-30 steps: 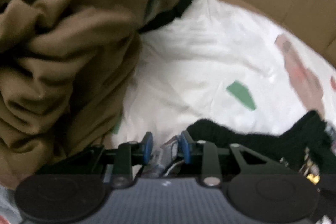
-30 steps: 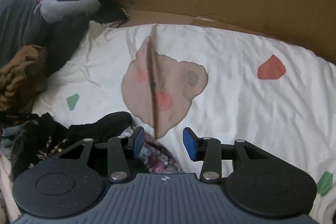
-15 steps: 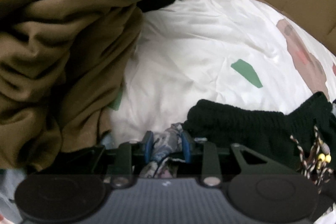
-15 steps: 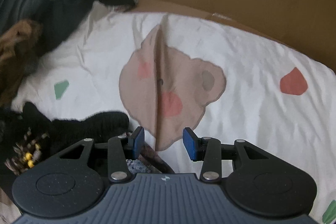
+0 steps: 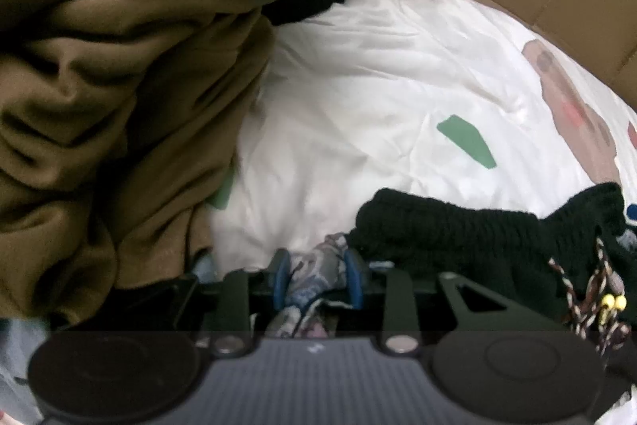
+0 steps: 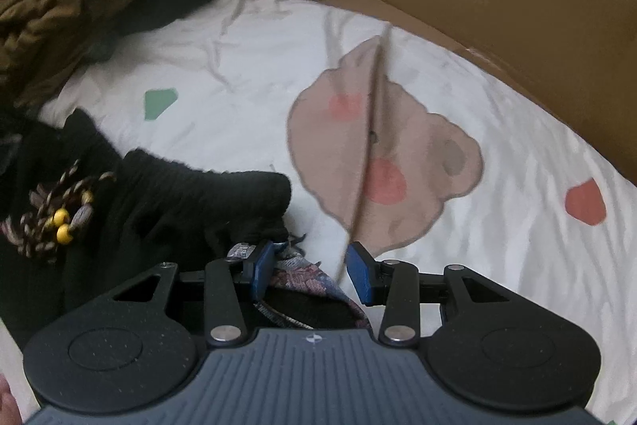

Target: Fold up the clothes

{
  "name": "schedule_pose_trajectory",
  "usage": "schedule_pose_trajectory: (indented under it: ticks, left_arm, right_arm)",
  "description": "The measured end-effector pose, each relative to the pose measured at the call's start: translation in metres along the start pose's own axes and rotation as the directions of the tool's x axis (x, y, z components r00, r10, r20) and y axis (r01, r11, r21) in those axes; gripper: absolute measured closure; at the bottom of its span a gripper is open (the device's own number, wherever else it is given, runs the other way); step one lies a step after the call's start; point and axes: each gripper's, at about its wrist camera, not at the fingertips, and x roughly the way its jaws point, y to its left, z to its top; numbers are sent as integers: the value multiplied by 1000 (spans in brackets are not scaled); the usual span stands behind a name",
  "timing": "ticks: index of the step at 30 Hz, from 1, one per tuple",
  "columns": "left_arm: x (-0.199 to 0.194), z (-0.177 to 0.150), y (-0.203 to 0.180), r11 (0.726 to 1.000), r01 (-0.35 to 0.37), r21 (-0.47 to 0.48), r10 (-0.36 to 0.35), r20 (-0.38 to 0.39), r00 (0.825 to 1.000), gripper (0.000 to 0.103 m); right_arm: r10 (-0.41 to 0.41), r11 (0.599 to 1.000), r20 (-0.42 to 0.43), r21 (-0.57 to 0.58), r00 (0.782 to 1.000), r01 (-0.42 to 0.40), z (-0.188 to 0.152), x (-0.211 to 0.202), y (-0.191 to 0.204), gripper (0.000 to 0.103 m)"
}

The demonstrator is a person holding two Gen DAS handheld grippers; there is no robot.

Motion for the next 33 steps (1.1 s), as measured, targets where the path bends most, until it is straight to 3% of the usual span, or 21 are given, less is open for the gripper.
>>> schedule_pose_trajectory:
  ticks: [4,8,14,18,22,24,28,33]
  left_arm:
    - [-3,-1,0,1000,-2,24,2,1,1000,68]
    - [-1,-1,0,1000,-2,27,2,1,1000,67]
    - [3,2,-6,994,-12,106,11,5,1000,67]
    - [3,6,-4,993,-1,121,2,-9,1000,66]
    - [0,2,-9,986,-12,165,12,1,1000,64]
    - [-1,-1,-12,982,-15,190,14,4,1000,69]
    - [-9,-4,-20,973,12,230,-13,0,1000,91]
    - [-29,5,-26,978,25,208,-40,68,997,96]
  right_arm:
    - [47,998,-23,-50,999,-48,-7,-1,-1,56]
    - [75,997,-43,-24,996,-76,-14,-4,-9,56]
    - [66,997,-78,-38,995,-69,-12,10,-1,57]
    - [73,992,-88,-101,993,-81,-9,5,7,88]
    - [28,993,-56,-109,998,-34,-8,-9,3,99]
    - [-4,996,-25,-92,1000,1,-7,-21,-2,101]
    - [-61,996,16,-57,998,62,-7,-42,-14,103]
    - [-142,990,32,-1,989,142,-13,-57,-30,103]
